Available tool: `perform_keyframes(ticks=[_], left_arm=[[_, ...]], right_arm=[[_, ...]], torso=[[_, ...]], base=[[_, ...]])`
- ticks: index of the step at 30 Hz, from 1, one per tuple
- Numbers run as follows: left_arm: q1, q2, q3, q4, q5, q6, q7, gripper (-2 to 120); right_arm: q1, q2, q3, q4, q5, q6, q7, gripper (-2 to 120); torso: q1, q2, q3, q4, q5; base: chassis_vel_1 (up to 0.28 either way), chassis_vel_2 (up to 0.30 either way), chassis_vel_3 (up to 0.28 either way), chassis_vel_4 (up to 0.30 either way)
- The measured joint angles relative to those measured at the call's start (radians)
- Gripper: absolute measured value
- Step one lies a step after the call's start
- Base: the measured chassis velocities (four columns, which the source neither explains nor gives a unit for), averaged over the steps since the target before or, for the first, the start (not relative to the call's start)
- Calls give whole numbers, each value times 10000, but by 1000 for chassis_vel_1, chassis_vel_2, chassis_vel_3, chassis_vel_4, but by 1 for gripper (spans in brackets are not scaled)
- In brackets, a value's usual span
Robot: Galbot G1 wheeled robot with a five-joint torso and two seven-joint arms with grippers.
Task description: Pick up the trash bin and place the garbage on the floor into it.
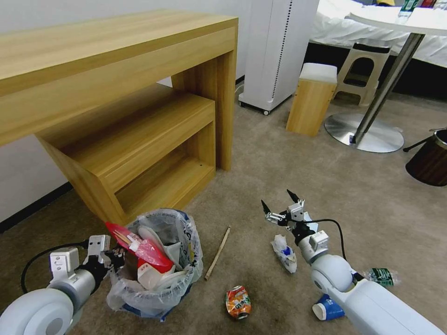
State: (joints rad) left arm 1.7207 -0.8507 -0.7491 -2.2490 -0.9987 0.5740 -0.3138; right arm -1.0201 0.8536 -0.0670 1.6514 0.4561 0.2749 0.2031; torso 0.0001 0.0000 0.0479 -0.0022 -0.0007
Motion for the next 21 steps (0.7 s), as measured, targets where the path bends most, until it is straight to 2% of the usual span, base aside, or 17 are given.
perform_keyframes(ticks=[21], left_arm=[[-35, -116, -10, 84, -71, -14, -6, 0]], right_arm=[[-131, -129, -74, 327, -86, -245, 75, 100]], torso=[[0, 1, 0, 0, 0]], base=[[0, 0, 0, 0]])
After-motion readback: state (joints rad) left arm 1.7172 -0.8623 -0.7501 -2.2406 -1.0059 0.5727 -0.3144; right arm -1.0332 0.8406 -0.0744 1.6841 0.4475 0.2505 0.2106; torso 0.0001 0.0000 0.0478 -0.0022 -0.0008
